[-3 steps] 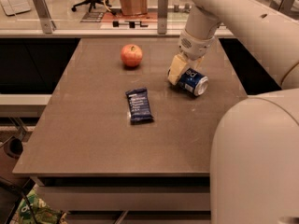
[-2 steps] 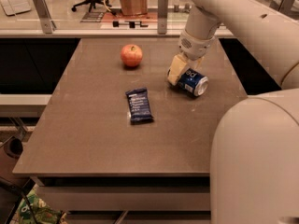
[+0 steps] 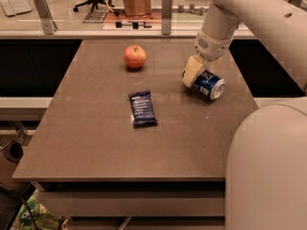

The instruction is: Place pepsi can upright

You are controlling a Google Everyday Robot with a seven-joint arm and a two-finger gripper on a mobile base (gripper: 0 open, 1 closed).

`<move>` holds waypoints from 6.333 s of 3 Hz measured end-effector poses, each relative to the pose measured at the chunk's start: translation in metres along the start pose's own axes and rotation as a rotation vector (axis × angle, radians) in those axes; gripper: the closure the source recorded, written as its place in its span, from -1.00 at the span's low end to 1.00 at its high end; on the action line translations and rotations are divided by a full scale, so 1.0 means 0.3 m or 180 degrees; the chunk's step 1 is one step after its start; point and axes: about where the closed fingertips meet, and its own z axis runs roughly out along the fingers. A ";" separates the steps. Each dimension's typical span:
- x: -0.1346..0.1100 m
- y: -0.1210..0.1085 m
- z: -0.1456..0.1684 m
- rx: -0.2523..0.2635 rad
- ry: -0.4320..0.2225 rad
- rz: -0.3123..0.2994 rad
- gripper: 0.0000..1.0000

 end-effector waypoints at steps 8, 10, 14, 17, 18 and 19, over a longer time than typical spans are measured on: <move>0.202 -0.045 -0.639 0.0064 -0.2844 -0.0311 1.00; 0.106 0.037 -0.685 -0.0113 -0.3307 -0.0635 1.00; -0.142 0.096 -0.514 -0.0455 -0.3861 -0.0294 1.00; -0.266 0.074 -0.279 -0.0554 -0.4026 0.0199 1.00; -0.279 0.072 -0.201 -0.0511 -0.3965 0.0347 1.00; -0.272 0.068 -0.120 -0.0391 -0.3918 0.0548 1.00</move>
Offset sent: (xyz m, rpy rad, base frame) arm -0.0312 -0.0708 0.0557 0.1702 -0.1964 -0.1192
